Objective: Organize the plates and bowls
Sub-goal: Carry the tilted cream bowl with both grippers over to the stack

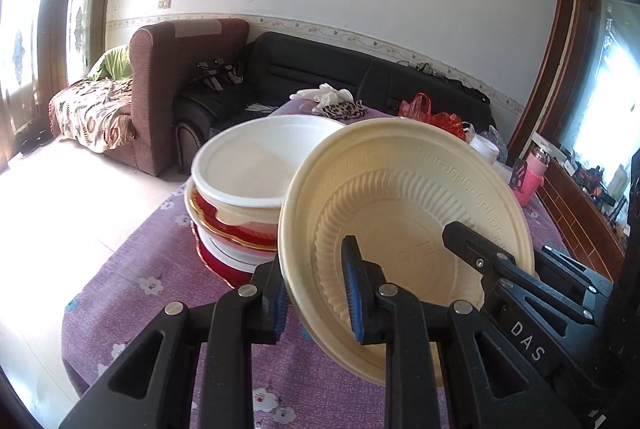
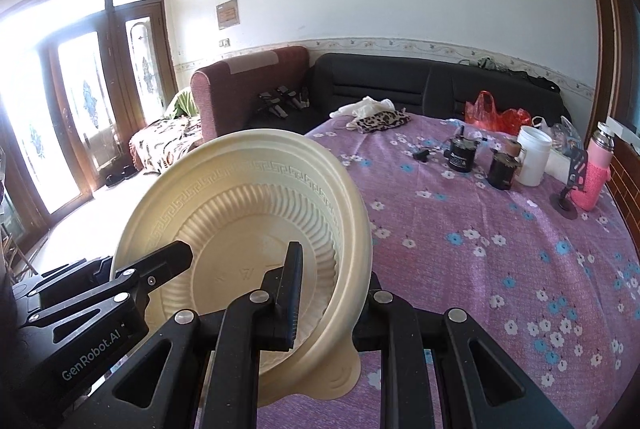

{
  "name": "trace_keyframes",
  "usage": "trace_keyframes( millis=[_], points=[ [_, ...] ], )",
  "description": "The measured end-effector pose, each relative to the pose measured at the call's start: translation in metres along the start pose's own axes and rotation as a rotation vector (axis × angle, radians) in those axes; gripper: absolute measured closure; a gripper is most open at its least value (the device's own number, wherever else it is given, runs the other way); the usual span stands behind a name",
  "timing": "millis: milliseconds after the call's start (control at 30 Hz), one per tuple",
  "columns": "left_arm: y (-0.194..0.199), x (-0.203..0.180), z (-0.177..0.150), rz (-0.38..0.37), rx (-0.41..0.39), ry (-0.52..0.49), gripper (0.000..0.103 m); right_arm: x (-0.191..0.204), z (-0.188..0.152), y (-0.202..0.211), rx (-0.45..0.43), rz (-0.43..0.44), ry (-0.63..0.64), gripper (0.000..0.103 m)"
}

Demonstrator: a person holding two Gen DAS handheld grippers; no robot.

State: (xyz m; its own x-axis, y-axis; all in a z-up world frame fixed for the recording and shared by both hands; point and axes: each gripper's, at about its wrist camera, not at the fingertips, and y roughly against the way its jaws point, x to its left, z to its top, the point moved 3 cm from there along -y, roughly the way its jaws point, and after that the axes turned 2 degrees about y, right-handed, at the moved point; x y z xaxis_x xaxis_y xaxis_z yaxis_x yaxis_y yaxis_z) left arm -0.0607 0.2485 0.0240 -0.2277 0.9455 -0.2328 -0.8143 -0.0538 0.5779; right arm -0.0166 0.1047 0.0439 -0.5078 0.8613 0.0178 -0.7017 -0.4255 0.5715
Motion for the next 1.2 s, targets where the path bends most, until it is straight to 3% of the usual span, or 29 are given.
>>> trace_keyframes(
  millis=[867,1200],
  points=[
    [0.019,0.056,0.024,0.041,-0.058,0.107,0.081,0.053,0.03,-0.015,-0.009,0.092,0.074,0.083],
    [0.015,0.06,0.053,0.077,-0.087,0.071,0.081,0.06,0.054,-0.031,-0.002,0.123,0.073,0.083]
  ],
)
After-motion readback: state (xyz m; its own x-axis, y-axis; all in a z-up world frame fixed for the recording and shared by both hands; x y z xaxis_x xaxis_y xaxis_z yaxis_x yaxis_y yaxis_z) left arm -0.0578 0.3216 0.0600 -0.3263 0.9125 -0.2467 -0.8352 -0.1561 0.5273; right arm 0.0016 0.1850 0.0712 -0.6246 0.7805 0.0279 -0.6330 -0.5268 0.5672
